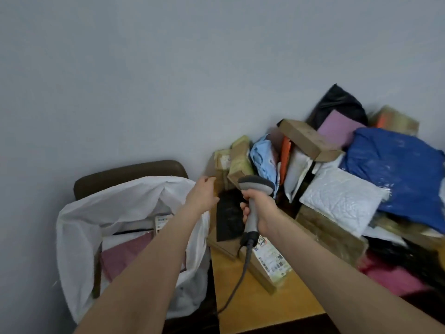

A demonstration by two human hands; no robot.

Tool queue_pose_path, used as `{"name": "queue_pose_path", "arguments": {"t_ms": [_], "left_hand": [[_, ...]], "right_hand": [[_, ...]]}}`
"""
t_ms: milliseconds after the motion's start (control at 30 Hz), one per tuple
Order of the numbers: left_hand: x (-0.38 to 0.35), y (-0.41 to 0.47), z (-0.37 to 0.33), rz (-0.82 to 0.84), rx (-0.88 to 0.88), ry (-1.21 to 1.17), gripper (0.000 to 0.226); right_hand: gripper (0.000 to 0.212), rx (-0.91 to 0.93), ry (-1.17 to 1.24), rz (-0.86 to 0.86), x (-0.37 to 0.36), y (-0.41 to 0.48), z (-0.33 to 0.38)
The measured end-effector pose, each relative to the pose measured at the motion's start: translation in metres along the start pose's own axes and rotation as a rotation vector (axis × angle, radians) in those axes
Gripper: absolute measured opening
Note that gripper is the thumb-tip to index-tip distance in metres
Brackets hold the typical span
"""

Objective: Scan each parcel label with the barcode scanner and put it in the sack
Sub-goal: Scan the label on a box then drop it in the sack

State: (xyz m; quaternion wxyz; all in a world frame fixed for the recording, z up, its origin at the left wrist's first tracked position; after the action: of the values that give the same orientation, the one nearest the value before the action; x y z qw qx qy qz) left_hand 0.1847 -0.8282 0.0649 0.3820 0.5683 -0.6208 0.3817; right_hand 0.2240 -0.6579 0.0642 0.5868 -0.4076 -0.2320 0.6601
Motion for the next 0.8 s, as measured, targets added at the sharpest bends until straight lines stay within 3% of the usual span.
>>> {"name": "queue_pose_path", "arguments": {"t_ms": [167,333,467,600,733,800], "left_hand": [[0.002,0.03,-0.09,-0.011,-0.102,-0.029,0.06],[-0.004,0.074,-0.168,-0.072,-0.064,-0.264,0.063],[-0.017,0.116,-0.224,-0.142,-0.008,-0.468,0.029],[-0.043,0.171,-0.249,-0.189,0.079,-0.566,0.063],[-0.087,0.235,-0.217,-0.238,0.251,-0.578,0.096],[-0.08,0.234,-0.231,-0.281,0.315,-0.575,0.101]], "right_hand": [[0.012,0.106,0.043,-0.032,0.066,-0.03,0.054],[0.009,0.19,0.105,-0.094,0.145,-0.05,0.121],[0.004,0.208,0.139,-0.096,0.205,-0.034,0.167],[0.006,0.171,0.172,-0.05,0.253,-0.002,0.204],[0.004,0.111,0.193,0.014,0.286,0.026,0.23],[0.006,0.081,0.195,0.045,0.295,0.036,0.24]]}}
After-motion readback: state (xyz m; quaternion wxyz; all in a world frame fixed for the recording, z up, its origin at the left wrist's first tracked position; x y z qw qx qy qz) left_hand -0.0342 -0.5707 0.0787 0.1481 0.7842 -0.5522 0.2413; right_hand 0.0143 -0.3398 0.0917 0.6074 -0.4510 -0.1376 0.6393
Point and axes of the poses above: each hand's wrist, its own y-axis towards the middle knuckle, its own x-axis out of the back of the hand, z = x × y, the point moved 8 cm from there along y, towards the middle knuckle, and after that the axes turned 13 degrees about -x, right-handed, at the moved point
